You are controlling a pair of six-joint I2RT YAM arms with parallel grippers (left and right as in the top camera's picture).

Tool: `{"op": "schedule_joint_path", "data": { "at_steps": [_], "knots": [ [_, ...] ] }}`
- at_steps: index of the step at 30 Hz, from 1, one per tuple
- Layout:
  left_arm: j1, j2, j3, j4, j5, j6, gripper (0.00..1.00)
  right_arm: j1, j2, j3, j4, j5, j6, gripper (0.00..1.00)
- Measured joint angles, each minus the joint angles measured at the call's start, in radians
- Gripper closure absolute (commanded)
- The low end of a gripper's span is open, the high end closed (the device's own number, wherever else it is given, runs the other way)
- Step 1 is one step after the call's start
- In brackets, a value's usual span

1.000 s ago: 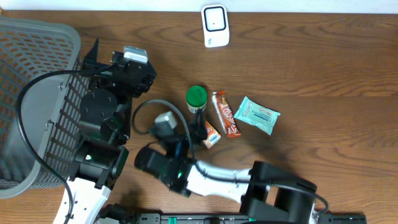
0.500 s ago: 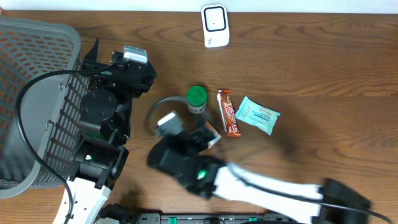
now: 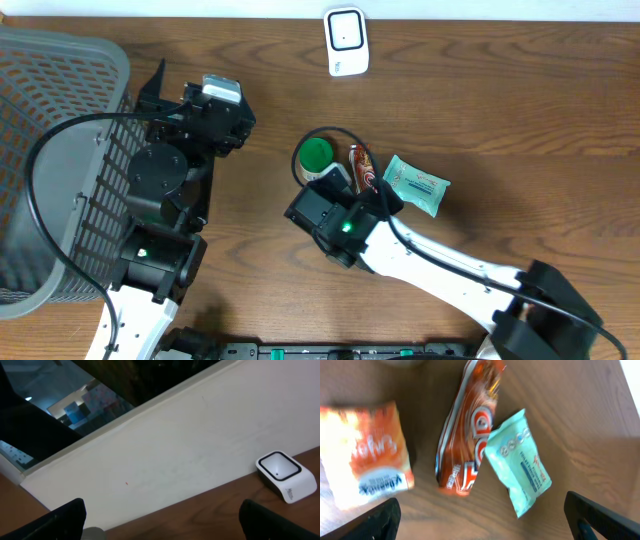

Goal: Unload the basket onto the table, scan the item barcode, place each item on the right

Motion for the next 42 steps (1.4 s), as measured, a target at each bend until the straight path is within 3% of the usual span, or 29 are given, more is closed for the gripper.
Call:
{"op": "schedule_joint_path", "data": {
  "at_steps": [9,16,23,28,36,42],
  "knots": [
    [0.0,0.0,0.0,0.01,0.0,0.0,0.02,0.0,0.214,0.0,-0.024,-0.001,-0.118,0.08],
    [0.0,0.0,0.0,0.01,0.0,0.0,0.02,0.016,0.289,0.011,-0.011,0.161,-0.161,0.14],
    [0.0,0.0,0.0,0.01,0.0,0.0,0.02,0.015,0.34,0.01,0.017,0.212,-0.214,0.56],
    [0.0,0.0,0.0,0.01,0.0,0.0,0.02,0.015,0.355,0.005,0.052,0.182,-0.223,0.98],
    [0.0,0.0,0.0,0.01,0.0,0.0,0.02,0.015,0.356,0.006,0.078,0.17,-0.206,0.99],
    [0.0,0.0,0.0,0.009,0.0,0.0,0.02,0.014,0.289,0.061,-0.058,0.037,-0.185,0.99]
  ]
}}
